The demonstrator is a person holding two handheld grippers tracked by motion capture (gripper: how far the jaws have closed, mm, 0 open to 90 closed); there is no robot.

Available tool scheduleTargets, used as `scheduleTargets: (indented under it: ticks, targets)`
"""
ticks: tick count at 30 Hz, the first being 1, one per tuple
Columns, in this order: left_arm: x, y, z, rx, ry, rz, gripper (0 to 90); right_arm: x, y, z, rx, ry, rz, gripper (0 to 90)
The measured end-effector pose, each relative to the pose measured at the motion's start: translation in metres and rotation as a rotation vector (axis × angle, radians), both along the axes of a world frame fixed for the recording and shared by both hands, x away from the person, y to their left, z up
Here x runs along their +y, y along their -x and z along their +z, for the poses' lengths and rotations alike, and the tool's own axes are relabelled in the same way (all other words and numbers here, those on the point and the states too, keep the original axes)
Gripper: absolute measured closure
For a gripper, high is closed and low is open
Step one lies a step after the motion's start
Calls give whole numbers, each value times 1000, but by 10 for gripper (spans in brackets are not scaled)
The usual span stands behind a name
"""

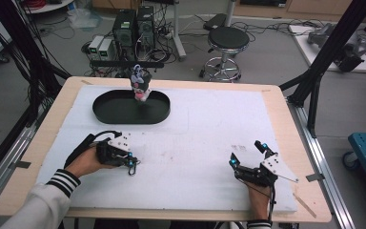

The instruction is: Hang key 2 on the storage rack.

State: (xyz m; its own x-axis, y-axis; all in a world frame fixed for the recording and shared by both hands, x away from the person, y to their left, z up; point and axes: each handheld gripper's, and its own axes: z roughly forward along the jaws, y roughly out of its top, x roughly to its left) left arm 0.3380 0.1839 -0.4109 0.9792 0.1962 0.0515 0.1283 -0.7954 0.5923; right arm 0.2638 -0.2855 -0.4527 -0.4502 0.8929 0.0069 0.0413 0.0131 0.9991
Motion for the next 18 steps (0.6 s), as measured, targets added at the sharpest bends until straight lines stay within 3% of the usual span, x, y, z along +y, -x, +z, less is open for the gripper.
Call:
scheduleTargets:
  ticks: [7, 8, 12, 18]
  targets:
    - [7, -2, 8, -33, 48, 50, 883, 0, 0, 0, 0, 2, -1, 5]
    - [8, -2, 9, -37, 72, 66, 883, 0, 0, 0, 0, 3, 1, 5]
    - [17, -2, 19, -47, 132, 105, 883, 0, 0, 0, 2, 0, -1, 5]
    - [29, -4, 39, -94, 179, 148, 882, 0, 0, 0, -3, 5, -1, 5]
